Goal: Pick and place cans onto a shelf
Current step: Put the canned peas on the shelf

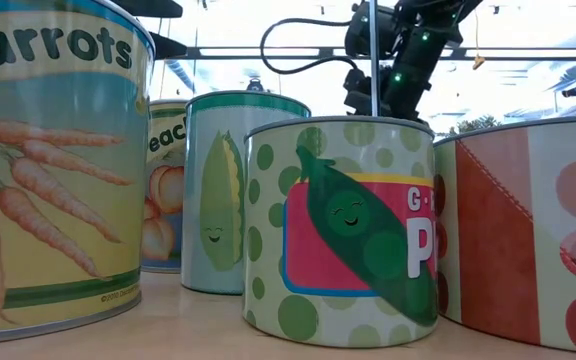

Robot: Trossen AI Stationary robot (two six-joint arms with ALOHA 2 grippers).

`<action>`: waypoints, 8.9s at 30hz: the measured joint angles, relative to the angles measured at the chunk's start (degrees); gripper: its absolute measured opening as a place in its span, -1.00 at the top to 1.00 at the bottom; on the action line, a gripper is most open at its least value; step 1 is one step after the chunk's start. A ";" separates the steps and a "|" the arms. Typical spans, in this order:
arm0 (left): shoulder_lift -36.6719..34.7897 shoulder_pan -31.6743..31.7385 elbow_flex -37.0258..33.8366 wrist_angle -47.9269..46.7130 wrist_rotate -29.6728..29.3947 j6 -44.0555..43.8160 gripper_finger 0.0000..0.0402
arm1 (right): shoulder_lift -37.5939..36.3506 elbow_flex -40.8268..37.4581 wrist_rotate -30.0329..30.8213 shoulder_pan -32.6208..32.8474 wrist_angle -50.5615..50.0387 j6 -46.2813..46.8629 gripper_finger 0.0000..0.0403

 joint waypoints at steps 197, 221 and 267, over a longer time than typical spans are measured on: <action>-0.01 0.01 0.00 -0.57 0.04 -0.42 -0.97 | 0.63 4.62 -5.53 0.72 -13.47 -8.38 -0.85; -0.02 0.00 0.00 -0.94 0.03 -0.44 -0.97 | 0.61 4.65 -4.55 -0.70 -9.32 -8.31 -0.85; -0.01 0.02 0.00 -0.92 0.04 -0.46 -0.97 | 0.46 4.75 6.05 -2.14 -17.18 -0.97 -0.78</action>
